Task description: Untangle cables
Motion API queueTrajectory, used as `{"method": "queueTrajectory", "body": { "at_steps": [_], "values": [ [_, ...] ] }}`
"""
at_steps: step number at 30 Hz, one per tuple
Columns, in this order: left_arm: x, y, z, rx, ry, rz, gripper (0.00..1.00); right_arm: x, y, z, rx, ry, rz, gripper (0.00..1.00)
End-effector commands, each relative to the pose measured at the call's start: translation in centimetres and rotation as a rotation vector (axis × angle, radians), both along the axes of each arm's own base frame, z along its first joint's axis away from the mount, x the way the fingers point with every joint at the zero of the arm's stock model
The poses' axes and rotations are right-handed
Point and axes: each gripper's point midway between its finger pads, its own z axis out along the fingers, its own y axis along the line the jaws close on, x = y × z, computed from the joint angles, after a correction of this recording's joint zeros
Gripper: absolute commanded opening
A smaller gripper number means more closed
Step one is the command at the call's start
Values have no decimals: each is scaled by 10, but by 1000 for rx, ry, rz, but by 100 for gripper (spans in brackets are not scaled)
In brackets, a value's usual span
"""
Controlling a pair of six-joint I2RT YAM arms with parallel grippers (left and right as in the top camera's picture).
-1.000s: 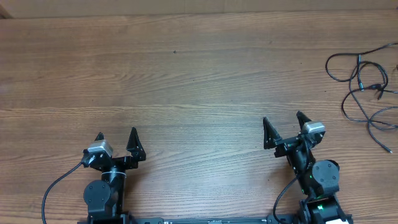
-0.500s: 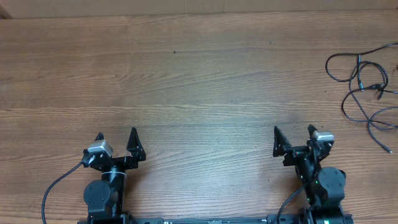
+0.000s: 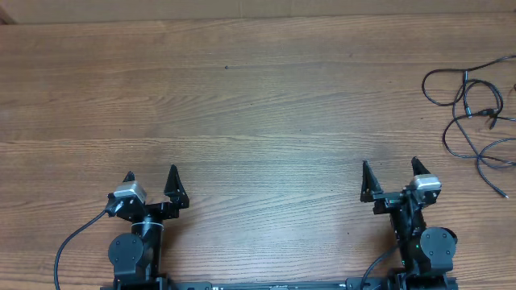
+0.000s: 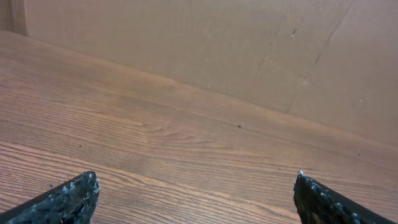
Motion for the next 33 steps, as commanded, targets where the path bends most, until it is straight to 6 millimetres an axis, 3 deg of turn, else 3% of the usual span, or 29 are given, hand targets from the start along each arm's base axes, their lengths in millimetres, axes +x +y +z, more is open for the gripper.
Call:
{"method": "queueTrajectory", "body": {
  "at_steps": [1, 6, 10, 33],
  "values": [
    [-1, 3, 0, -12, -6, 15, 100, 0, 2, -2, -97, -13, 15, 100],
    [-1, 3, 0, -12, -6, 15, 99, 0, 0, -2, -117, -15, 8, 100],
    [-1, 3, 0, -12, -6, 15, 100, 0, -6, -2, 0, -3, -20, 100],
    [-1, 3, 0, -12, -6, 15, 100, 1, -10, -2, -1, -3, -37, 100]
  ]
}}
